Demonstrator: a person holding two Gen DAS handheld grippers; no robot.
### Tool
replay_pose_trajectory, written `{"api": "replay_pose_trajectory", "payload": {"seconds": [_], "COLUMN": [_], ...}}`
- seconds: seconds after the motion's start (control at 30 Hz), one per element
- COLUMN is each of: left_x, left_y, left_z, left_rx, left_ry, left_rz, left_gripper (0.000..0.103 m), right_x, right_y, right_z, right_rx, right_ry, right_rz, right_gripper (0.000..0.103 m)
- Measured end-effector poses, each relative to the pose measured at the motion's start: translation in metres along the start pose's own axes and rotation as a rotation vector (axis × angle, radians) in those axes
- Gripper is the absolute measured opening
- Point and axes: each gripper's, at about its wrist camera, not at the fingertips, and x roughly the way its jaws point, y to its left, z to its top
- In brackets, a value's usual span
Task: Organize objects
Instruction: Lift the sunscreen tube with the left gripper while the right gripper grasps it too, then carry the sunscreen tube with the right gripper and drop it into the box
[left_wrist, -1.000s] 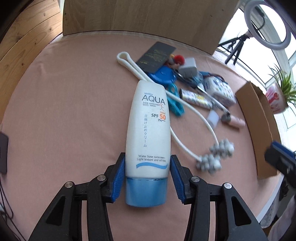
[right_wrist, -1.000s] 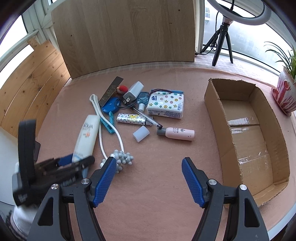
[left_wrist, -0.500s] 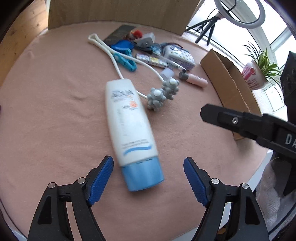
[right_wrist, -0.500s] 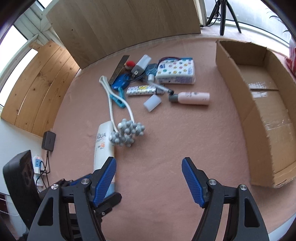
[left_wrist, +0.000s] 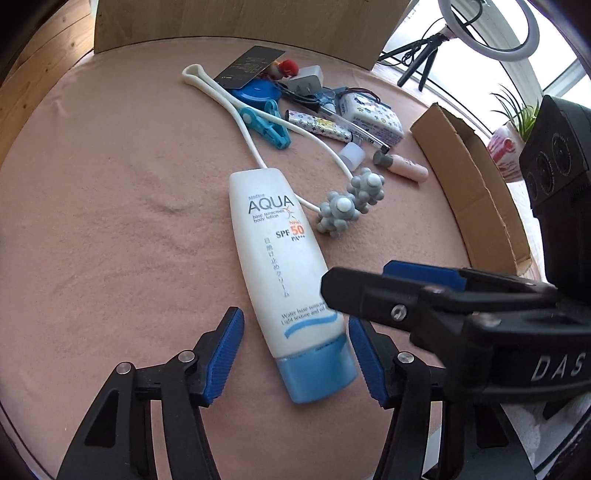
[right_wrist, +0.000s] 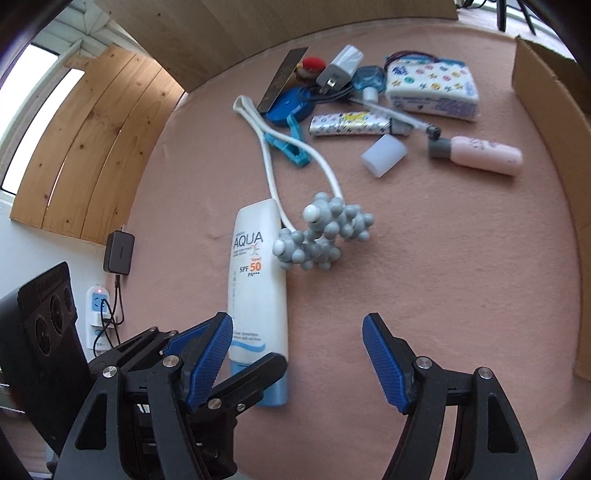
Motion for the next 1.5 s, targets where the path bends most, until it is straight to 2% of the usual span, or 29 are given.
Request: {"api": "replay_pose_trajectory", "payload": {"seconds": [0.03, 0.07, 0.27, 0.33, 0.43, 0.57, 0.73, 0.97, 1.1, 1.5], "left_x": [0.002, 0.005, 0.007, 0.009, 0.010, 0.003, -0.014, -0.036, -0.041, -0.006], "left_y": [0.001, 0.001, 0.001, -0.002, -0.010, -0.018, -0.042, -0.091, -0.120, -0.243], "left_z": [0.002, 0.004, 0.009, 0.008, 0.004, 0.000, -0.006, 0.002, 0.014, 0.062], "left_rx": [0.001, 0.001, -0.003, 0.002, 0.003, -0.004, 0.034, 0.112, 0.152, 0.276], "left_ry": [0.006, 0.004, 0.015, 0.028, 0.023, 0.018, -0.020, -0.083, -0.105, -0.142], "left_rz": [-0.006, -0.008, -0.034, -0.062, -0.057, -0.069, -0.069, -0.092, -0.118, -0.215], "left_gripper": [0.061, 0.059, 0.054, 0.053, 0.052, 0.052, 0.052, 0.052, 0.052, 0.051], "right_x": [0.003, 0.006, 0.013, 0.016, 0.013, 0.002, -0.029, -0.084, -0.111, -0.186], "right_y": [-0.001, -0.001, 0.002, 0.005, 0.010, 0.009, 0.005, -0.020, -0.035, -0.127], "right_z": [0.000, 0.000, 0.000, -0.003, -0.009, -0.015, -0.023, -0.026, -0.021, -0.001], "right_rx": [0.005, 0.013, 0.023, 0.018, 0.010, 0.011, 0.013, 0.043, 0.054, 0.158], "right_ry": [0.010, 0.021, 0.058, 0.075, 0.046, 0.031, -0.028, -0.122, -0.184, -0.326], "right_rz": [0.001, 0.006, 0.075, 0.097, 0.059, 0.057, 0.052, 0.049, 0.016, -0.114], "right_gripper": [0.054, 0.052, 0.051, 0.044, 0.042, 0.042, 0.042, 0.041, 0.041, 0.041]}}
